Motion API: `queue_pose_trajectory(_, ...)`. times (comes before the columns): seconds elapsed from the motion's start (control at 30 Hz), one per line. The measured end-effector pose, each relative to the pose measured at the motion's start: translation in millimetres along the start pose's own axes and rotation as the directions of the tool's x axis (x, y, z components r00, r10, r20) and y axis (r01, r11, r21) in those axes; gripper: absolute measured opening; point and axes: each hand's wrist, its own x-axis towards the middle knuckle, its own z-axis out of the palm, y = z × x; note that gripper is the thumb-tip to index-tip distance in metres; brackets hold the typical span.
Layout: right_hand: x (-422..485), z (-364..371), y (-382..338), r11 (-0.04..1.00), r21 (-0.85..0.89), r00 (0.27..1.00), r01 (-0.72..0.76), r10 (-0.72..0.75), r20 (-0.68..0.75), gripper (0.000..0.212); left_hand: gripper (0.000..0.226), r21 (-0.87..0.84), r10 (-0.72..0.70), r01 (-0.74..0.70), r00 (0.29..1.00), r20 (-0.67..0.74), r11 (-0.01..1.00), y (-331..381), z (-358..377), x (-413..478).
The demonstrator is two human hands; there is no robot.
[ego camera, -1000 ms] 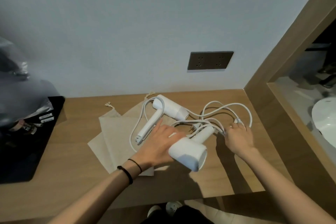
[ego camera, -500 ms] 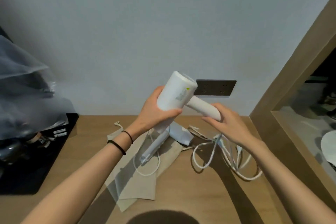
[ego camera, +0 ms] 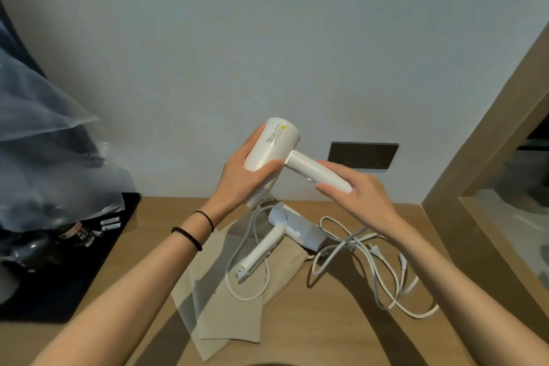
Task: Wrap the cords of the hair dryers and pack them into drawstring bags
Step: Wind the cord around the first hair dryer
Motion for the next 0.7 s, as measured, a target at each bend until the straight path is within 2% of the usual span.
queue_pose_trajectory(0.2, 3, 18, -2, 0.999, 0.028, 0.998, -0.034, 0.036, -0.057, 0.042, 0.07, -0.026, -0.048, 0.048, 0.999, -0.008, 0.999, -12, -2, 5)
queue_pose_trajectory(0.33, 9, 42, -13, 0.979, 0.166, 0.973, -0.121, 0.15, -0.175, 0.039, 0.066, -0.103, -0.082, 0.067, 0.984, -0.158, 0.992, -9, 15, 6)
queue_pose_trajectory(0.5, 10, 50, -19, 0.982, 0.147, 0.961, -0.123, 0.155, -0.23, 0.036, 0.071, -0.177, -0.121, 0.076, 0.958, -0.26, 0.981, -5, 25, 8)
queue_pose_trajectory(0.6, 5, 55, -26, 0.982, 0.135, 0.96, -0.134, 0.162, -0.23, 0.041, 0.071, -0.186, -0.124, 0.074, 0.953, -0.276, 0.98, -4, 37, 3)
queue_pose_trajectory(0.7, 4, 66, -38, 0.959, 0.248, 0.962, -0.137, 0.188, -0.197, 0.045, 0.074, -0.318, -0.191, 0.088, 0.931, -0.309, 0.944, 3, 55, -4)
